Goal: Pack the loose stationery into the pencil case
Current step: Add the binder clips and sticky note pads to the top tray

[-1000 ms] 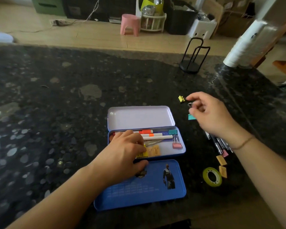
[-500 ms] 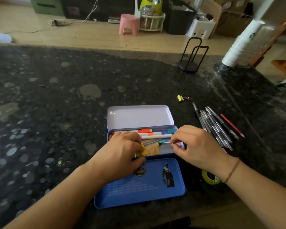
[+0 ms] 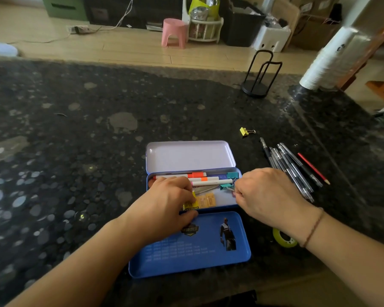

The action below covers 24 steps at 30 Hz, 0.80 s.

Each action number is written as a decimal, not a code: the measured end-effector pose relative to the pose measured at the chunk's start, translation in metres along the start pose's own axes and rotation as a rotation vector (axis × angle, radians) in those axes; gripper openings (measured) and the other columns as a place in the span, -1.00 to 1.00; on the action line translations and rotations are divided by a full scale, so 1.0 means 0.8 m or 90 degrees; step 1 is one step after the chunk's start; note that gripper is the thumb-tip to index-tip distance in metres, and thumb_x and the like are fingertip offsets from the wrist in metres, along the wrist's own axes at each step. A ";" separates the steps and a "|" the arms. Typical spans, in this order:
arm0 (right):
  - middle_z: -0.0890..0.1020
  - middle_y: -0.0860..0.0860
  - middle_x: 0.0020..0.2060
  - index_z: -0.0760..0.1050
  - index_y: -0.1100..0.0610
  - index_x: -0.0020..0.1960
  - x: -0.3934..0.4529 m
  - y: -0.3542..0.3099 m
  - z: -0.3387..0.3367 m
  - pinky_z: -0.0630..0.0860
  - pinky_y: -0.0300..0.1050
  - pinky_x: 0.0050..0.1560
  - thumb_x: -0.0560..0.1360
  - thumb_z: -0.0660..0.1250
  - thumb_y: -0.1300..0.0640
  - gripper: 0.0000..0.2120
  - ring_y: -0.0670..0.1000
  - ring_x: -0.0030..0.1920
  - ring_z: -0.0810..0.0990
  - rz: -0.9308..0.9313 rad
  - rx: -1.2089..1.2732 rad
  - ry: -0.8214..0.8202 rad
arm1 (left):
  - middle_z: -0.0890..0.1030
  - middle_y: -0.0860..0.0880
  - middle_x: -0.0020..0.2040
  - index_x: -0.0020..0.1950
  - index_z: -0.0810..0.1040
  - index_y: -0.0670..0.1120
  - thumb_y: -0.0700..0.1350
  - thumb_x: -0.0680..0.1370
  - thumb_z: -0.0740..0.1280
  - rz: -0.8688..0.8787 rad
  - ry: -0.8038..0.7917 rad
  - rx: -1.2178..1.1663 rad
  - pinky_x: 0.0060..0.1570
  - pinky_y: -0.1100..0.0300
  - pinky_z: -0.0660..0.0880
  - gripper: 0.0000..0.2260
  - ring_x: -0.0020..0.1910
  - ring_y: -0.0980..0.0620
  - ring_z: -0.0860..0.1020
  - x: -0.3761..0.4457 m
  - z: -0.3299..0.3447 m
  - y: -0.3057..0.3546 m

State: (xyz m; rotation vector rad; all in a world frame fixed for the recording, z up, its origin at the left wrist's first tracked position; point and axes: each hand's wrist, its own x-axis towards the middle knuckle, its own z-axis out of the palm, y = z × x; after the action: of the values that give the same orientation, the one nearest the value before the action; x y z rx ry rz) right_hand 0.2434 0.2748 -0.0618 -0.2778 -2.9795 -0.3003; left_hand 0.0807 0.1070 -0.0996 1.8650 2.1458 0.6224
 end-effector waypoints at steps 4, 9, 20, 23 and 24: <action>0.49 0.05 -0.60 0.49 0.13 -0.49 0.000 -0.009 -0.003 0.28 -0.22 -0.58 0.07 0.62 0.17 -0.72 0.08 -0.62 0.44 -0.014 -0.050 -0.006 | 0.51 0.13 0.01 0.00 0.66 0.02 0.09 0.47 0.36 0.002 -0.003 0.003 0.02 0.07 0.49 -0.79 -0.07 0.14 0.49 0.000 0.000 0.000; 0.52 0.04 -0.59 0.55 0.12 -0.47 0.003 -0.008 0.001 0.32 -0.19 -0.62 0.02 0.67 0.12 -0.70 0.06 -0.61 0.48 -0.043 -0.087 -0.051 | 0.51 0.12 0.01 0.00 0.67 0.01 0.09 0.47 0.37 0.006 -0.001 0.000 -0.01 0.07 0.51 -0.79 -0.08 0.14 0.49 0.000 0.000 -0.001; 0.66 -0.12 -0.08 0.63 -0.09 0.01 0.021 0.022 -0.014 0.56 -0.04 -0.03 0.55 0.23 -0.03 -0.81 -0.08 -0.06 0.58 0.184 0.153 -0.215 | 0.51 0.13 0.03 0.02 0.65 0.03 0.10 0.46 0.36 0.001 -0.012 -0.004 0.02 0.07 0.49 -0.78 -0.04 0.13 0.50 0.002 -0.001 -0.002; 0.65 -0.12 -0.03 0.62 -0.06 0.06 0.040 0.050 -0.012 0.52 -0.10 0.02 0.53 0.31 0.05 -0.85 -0.11 -0.08 0.54 0.312 0.176 -0.142 | 0.51 0.13 0.04 0.02 0.64 0.05 0.12 0.47 0.34 0.007 -0.008 0.002 0.04 0.07 0.48 -0.77 -0.03 0.13 0.49 0.001 0.000 -0.003; 0.64 -0.09 0.00 0.61 -0.05 0.08 0.051 0.063 -0.009 0.52 -0.10 0.01 0.52 0.33 0.08 -0.83 -0.07 -0.08 0.54 0.348 0.172 -0.105 | 0.51 0.13 0.04 0.02 0.64 0.04 0.12 0.47 0.33 0.009 -0.005 0.003 0.04 0.07 0.48 -0.77 -0.03 0.14 0.49 0.001 0.001 -0.004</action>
State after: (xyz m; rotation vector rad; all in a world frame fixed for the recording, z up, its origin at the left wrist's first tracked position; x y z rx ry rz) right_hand 0.2144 0.3283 -0.0396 -1.0914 -2.8919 0.1936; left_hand 0.0780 0.1074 -0.1013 1.8841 2.1330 0.6123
